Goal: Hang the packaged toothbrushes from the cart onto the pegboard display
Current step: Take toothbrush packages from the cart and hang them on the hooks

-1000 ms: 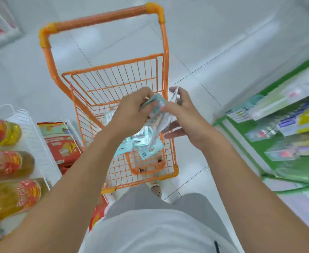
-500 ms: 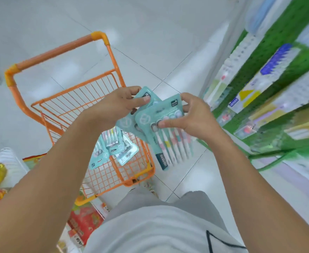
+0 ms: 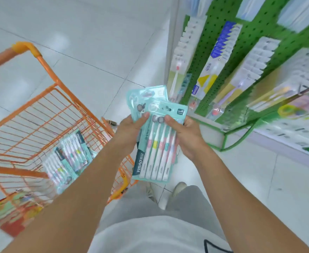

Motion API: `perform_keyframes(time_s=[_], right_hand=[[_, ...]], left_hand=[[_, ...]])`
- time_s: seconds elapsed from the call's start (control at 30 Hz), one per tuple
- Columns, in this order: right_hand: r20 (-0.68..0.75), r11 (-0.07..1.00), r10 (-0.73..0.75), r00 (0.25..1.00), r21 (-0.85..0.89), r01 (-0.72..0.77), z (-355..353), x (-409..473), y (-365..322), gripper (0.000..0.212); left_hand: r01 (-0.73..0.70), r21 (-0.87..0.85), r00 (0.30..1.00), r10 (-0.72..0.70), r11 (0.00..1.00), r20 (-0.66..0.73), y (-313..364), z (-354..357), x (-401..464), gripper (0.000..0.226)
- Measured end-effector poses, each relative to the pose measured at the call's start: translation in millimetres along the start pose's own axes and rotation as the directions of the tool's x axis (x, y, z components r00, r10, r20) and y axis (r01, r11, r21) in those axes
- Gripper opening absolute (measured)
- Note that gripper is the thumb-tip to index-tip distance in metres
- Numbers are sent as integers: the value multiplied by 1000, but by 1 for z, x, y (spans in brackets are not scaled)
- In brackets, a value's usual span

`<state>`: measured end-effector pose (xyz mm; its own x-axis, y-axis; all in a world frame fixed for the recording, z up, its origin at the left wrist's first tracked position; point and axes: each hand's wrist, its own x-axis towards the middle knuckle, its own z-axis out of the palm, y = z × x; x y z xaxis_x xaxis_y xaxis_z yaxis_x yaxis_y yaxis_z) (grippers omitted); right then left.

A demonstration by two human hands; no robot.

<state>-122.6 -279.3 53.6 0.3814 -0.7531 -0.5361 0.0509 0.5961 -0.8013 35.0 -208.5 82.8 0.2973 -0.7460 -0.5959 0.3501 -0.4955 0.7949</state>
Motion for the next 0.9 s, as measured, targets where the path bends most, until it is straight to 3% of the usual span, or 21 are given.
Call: perform_keyframes(time_s=[0.07,0.2,0.27,0.4,0.5,0.57,0.63,0.77,0.9], right_hand=[[-36,997,53,998,-54,-54,-7,11,17,33],[-131,986,123,984,-94,-136,-27,52,70,25],[-147,983,162,976,-59,-172,-38,84,100,30],[-95,977,209,973,-18,-211,-67,161,145,28],[-103,984,88,991,-145,-102,-80,216,157,23],[-128,985,-9,992,-175,-13,-81,245,159,27],[-163,986,-87,983,-155,62,-82,266,160,29],[-195,987,-142,971,-101,124,-85,292,162,26],[-211,981,-194,958,-61,185,-92,301,162,29]], left_hand=[[42,-41,997,-45,998,-60,-21,-1,22,4],[183,-38,982,-184,982,-36,-72,-18,78,26],[220,-17,972,-220,975,-88,-103,-31,116,21],[147,190,978,-113,971,-178,-141,-47,190,27],[80,355,976,-2,931,-216,-146,-64,247,41],[42,377,967,58,925,-249,-153,-76,282,28],[32,464,979,66,885,-193,-162,-80,301,13],[19,423,989,46,906,-143,-172,-88,324,22],[55,361,992,-8,931,-129,-173,-86,328,44]])
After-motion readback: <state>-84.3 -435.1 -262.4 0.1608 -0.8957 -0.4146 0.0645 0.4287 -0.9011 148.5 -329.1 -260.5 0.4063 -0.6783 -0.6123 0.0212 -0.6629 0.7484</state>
